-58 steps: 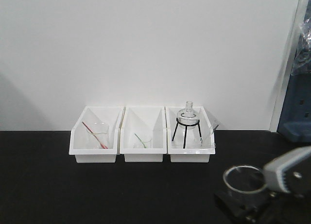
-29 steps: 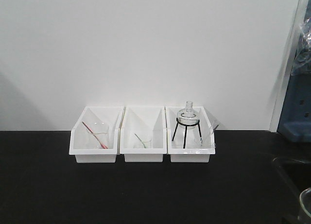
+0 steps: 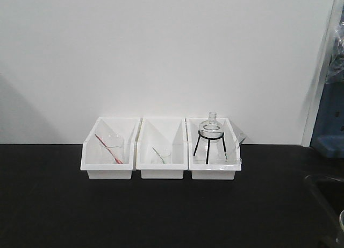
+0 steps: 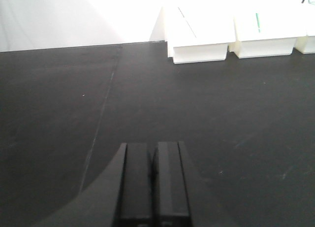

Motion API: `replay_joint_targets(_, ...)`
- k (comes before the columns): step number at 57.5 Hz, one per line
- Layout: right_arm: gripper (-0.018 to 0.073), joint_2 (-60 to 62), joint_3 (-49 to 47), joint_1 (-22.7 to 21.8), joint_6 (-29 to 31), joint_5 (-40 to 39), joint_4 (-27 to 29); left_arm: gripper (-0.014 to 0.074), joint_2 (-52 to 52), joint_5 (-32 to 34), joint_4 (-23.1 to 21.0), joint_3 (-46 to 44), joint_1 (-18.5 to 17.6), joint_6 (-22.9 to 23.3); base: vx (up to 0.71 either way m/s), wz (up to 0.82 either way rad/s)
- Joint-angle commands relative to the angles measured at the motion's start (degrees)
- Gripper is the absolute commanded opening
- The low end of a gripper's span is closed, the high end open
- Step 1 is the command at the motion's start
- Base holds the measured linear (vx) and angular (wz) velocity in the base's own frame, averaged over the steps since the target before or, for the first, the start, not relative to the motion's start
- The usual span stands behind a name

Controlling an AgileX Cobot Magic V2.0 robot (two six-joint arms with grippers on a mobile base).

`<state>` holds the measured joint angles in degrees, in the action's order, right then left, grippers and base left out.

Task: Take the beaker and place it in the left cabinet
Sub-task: 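Retract the right arm holding the beaker toward the robot, then drive the base away from the bench carrying the beaker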

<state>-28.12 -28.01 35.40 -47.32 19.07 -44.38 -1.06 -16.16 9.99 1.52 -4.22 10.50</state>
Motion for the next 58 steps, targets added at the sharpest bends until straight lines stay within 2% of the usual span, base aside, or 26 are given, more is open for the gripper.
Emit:
replay_joint_targets(1,-0.0001,-0.1,-1.8,-0.2,0.1,-3.1,-1.6,0.0004,-0.6,4.8,0.0,-0.7,0.0,0.2,-0.03,0.11)
replay_joint_targets(23,-0.0001,-0.1,-1.8,-0.2,0.1,-3.1,-1.6,0.0004,-0.6,4.8,0.0,-0.7,0.0,0.2,-0.07,0.29)
replay_joint_targets(58,-0.0001,-0.1,-1.8,-0.2,0.1,-3.1,-1.6,0.0004,-0.6,4.8,0.0,-0.7,0.0,0.2,-0.14,0.56)
